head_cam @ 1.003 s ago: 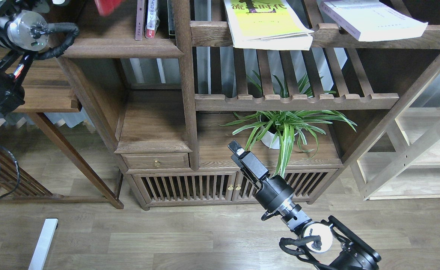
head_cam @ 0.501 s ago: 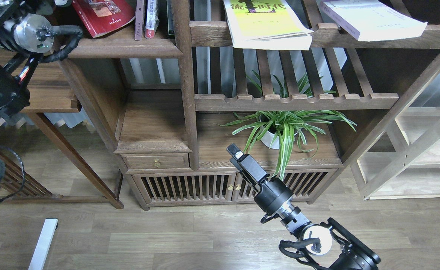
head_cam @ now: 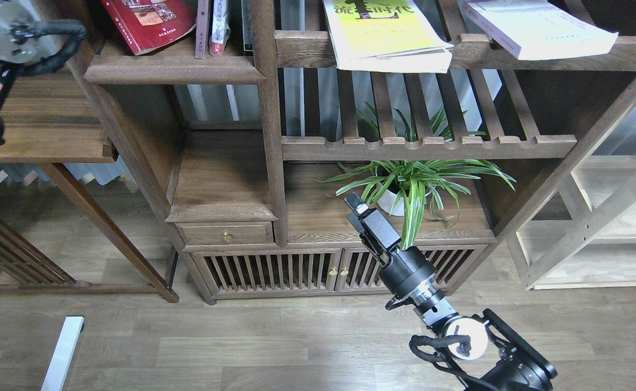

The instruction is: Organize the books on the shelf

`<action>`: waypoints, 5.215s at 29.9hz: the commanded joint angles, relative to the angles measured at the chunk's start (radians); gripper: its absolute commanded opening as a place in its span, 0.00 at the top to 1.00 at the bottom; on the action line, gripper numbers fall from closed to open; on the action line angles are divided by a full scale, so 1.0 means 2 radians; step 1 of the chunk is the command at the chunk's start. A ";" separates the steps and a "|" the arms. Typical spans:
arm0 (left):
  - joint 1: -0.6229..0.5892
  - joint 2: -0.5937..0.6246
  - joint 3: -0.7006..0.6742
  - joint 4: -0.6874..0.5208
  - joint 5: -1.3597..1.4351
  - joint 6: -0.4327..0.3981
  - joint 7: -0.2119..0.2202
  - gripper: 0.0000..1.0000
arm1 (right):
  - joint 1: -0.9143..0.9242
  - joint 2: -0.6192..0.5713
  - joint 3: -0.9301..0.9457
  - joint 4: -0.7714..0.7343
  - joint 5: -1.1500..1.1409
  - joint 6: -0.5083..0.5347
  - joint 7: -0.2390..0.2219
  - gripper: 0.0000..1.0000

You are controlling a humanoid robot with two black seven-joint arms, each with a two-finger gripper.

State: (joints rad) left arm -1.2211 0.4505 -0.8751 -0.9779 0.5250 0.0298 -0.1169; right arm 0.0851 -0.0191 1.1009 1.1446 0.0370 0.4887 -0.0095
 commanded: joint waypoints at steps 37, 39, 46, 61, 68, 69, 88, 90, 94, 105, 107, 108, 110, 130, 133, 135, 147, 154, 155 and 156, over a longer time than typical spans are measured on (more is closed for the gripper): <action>0.241 0.013 -0.030 -0.237 -0.346 -0.259 -0.048 0.11 | 0.139 0.010 0.042 0.034 0.004 0.000 0.002 0.01; 0.267 0.012 -0.030 -0.252 -0.346 -0.259 -0.047 0.11 | 0.143 0.010 0.042 0.033 0.005 0.000 0.002 0.01; 0.339 -0.023 -0.023 -0.259 -0.346 -0.259 -0.031 0.14 | 0.148 0.010 0.042 0.031 0.006 -0.072 0.002 0.01; 0.385 -0.037 0.003 -0.257 -0.339 -0.259 -0.017 0.08 | 0.198 0.010 0.048 0.020 0.027 -0.132 0.005 0.01; 0.395 -0.037 0.010 -0.248 -0.339 -0.259 -0.006 0.06 | 0.208 0.010 0.062 0.014 0.028 -0.165 0.005 0.02; 0.395 -0.037 0.011 -0.248 -0.339 -0.259 -0.006 0.06 | 0.211 0.010 0.068 0.014 0.028 -0.177 0.005 0.02; 0.396 -0.042 0.023 -0.218 -0.333 -0.259 -0.005 0.03 | 0.214 0.010 0.120 -0.004 0.037 -0.123 0.022 0.92; 0.396 -0.042 0.024 -0.218 -0.333 -0.259 -0.004 0.03 | 0.201 0.010 0.118 -0.005 0.038 -0.107 0.021 0.97; 0.396 -0.041 0.024 -0.218 -0.333 -0.259 -0.005 0.03 | 0.188 0.010 0.117 -0.005 0.038 -0.099 0.022 0.97; 0.396 -0.058 0.024 -0.198 -0.335 -0.259 -0.007 0.02 | 0.171 0.010 0.112 0.013 0.045 -0.030 0.045 0.97; 0.394 -0.070 0.020 -0.181 -0.336 -0.259 -0.007 0.02 | 0.165 0.010 0.111 0.024 0.048 -0.016 0.045 0.97; 0.393 -0.076 0.018 -0.172 -0.336 -0.259 -0.007 0.02 | 0.163 0.010 0.111 0.029 0.050 -0.005 0.045 0.97; 0.389 -0.086 0.016 -0.155 -0.338 -0.259 -0.007 0.02 | 0.158 0.010 0.110 0.034 0.051 0.000 0.045 0.97; 0.287 -0.191 0.023 -0.101 -0.366 -0.259 -0.005 0.03 | 0.085 0.010 -0.014 0.078 0.057 0.000 0.042 0.97; 0.285 -0.200 0.024 -0.099 -0.366 -0.259 -0.005 0.03 | 0.083 0.010 -0.002 0.078 0.057 0.000 0.043 0.97; 0.285 -0.205 0.025 -0.099 -0.365 -0.259 -0.004 0.03 | 0.081 0.010 0.006 0.081 0.057 0.000 0.043 0.97; 0.250 -0.220 0.026 -0.059 -0.366 -0.259 -0.004 0.03 | 0.066 0.010 0.005 0.089 0.057 0.000 0.039 0.98; 0.241 -0.225 0.027 -0.059 -0.367 -0.259 0.025 0.11 | 0.066 0.010 0.005 0.089 0.057 0.000 0.039 0.98; 0.241 -0.225 0.027 -0.059 -0.367 -0.259 0.041 0.14 | 0.066 0.010 0.005 0.089 0.056 0.000 0.038 0.98; 0.241 -0.225 0.026 -0.059 -0.367 -0.259 0.054 0.19 | 0.066 0.010 0.005 0.089 0.056 0.000 0.038 0.98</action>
State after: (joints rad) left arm -0.7384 0.0004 -0.8210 -1.0972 -0.2084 -0.4887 -0.0733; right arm 0.2174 0.0000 1.1106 1.3223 0.1496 0.4887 0.0689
